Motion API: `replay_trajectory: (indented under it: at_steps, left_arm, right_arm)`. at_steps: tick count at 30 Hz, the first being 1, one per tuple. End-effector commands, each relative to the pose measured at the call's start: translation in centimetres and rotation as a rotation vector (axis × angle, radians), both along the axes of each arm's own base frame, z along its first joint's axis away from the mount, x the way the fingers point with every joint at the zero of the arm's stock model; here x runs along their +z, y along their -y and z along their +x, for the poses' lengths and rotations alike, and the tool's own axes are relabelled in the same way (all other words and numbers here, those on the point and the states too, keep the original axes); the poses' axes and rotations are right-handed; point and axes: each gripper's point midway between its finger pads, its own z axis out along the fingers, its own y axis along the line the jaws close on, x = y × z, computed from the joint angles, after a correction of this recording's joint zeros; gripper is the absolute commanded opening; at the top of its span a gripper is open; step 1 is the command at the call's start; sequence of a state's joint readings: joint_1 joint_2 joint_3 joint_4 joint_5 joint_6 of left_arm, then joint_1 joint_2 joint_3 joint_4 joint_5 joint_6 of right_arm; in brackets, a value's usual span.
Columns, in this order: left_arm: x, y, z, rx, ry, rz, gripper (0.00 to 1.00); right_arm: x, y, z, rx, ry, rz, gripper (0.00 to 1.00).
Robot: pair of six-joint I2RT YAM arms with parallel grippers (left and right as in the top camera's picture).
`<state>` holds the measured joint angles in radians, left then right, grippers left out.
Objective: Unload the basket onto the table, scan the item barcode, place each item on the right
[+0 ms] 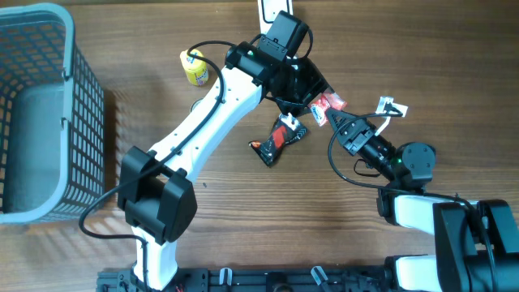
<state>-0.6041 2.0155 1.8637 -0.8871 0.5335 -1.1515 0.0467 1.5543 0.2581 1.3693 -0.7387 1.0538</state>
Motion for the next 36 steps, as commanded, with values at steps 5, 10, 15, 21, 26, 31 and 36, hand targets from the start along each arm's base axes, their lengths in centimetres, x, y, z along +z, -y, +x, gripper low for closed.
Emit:
replay_trajectory:
  at_steps: [5, 10, 15, 21, 26, 31, 36]
  left_arm:
    - [1.4, 0.1, -0.3, -0.002, 0.009, -0.027, 0.74]
    - [1.2, -0.2, 0.1, 0.012, 0.028, -0.005, 0.89]
    - [0.6, -1.3, 1.7, 0.04, 0.123, 0.077, 1.0]
    - [-0.3, -4.7, 5.2, 0.062, 0.354, 0.312, 1.0]
    - [1.7, -7.9, 7.6, 0.038, 0.578, 0.518, 1.0]
    - [6.8, -11.1, 8.0, 0.051, 0.755, 0.655, 1.0]
    - [11.0, -13.2, 7.5, 0.114, 0.843, 0.697, 1.0]
  right_arm:
    - [0.3, 0.1, 0.5, -0.007, -0.003, 0.015, 0.25]
    - [0.3, 0.1, 0.5, -0.007, -0.003, 0.015, 0.23]
    - [0.0, 0.5, 0.7, -0.018, -0.016, 0.014, 0.2]
    - [-2.3, 2.8, 1.4, -0.077, -0.095, -0.023, 0.2]
    - [-3.2, 4.5, 1.2, -0.079, -0.091, -0.076, 0.17]
    - [-3.9, 8.2, 1.7, -0.133, -0.081, -0.136, 0.17]
    - [-3.9, 13.2, 3.1, -0.23, -0.112, -0.157, 0.22]
